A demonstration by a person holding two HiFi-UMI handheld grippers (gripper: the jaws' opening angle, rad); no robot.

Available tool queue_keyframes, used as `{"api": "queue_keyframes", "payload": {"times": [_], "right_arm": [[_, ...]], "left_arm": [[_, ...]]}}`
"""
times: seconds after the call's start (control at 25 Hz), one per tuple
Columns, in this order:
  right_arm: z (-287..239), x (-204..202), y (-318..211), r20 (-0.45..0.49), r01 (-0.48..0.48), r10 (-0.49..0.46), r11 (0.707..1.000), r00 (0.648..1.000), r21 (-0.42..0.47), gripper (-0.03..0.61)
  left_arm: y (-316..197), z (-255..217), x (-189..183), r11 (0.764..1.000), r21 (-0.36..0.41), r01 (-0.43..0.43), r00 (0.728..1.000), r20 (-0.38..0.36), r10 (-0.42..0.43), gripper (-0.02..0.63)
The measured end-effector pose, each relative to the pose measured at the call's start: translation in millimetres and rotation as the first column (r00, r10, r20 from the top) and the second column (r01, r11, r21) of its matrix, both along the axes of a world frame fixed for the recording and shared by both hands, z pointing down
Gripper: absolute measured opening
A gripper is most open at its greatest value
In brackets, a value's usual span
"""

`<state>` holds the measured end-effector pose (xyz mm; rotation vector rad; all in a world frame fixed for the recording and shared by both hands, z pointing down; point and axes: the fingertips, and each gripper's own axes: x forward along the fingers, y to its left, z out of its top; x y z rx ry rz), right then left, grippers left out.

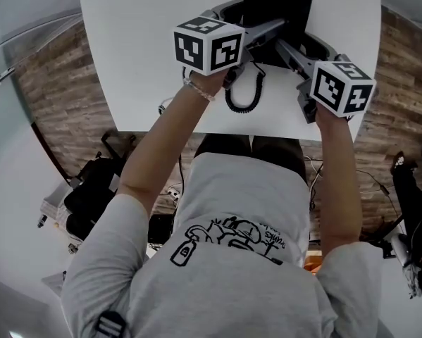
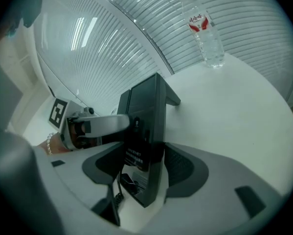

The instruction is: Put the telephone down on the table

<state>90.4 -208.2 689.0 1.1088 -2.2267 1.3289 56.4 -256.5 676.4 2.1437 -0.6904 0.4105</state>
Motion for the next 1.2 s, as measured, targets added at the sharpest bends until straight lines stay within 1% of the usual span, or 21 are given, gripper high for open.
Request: {"api": "queue_keyframes", "payload": {"times": [0.08, 0.2, 0.32, 0.44, 0.6, 0.72, 0.92, 1.2], "right_arm": [[-10, 12, -5, -0.011, -0.009, 0.009, 1.000, 1.000, 0.019, 0.239], [-24, 36, -9, -0.039, -0.014, 0.016, 0.998, 0.999, 0.053, 0.240], [-40, 44, -7, -0.066, -0.009, 0.014, 0.997, 0.998, 0.075, 0.239], [-56, 55, -15, -0.089, -0.006, 0.015, 0.996, 0.996, 0.094, 0.239], [-85, 68, -25, -0.120, 0.010, 0.009, 0.987, 0.993, 0.159, 0.239], [-112, 76, -20, -0.161, 0.015, 0.020, 0.976, 0.987, 0.216, 0.234], [-160, 86, -14, -0.246, 0.036, 0.051, 0.942, 0.968, 0.334, 0.197], [-223, 86, 1, -0.312, 0.079, 0.074, 0.889, 0.947, 0.450, 0.178]], "left_arm": [[1, -5, -2, 1.000, 0.004, 0.027, 0.999, 0.026, -0.027, 0.328], [8, -8, 1, 0.998, -0.029, 0.061, 0.998, 0.030, -0.061, 0.328], [19, -14, -9, 0.995, -0.045, 0.084, 0.995, 0.050, -0.082, 0.330], [14, -26, -17, 0.992, -0.052, 0.115, 0.992, 0.050, -0.113, 0.330], [3, -61, -19, 0.990, 0.003, 0.142, 0.990, 0.023, -0.142, 0.328], [9, -90, -19, 0.990, 0.039, 0.137, 0.991, 0.005, -0.137, 0.328], [19, -137, -18, 0.986, 0.131, 0.103, 0.995, 0.001, -0.104, 0.328], [34, -210, -15, 0.960, 0.255, 0.116, 0.993, -0.060, -0.104, 0.285]]}}
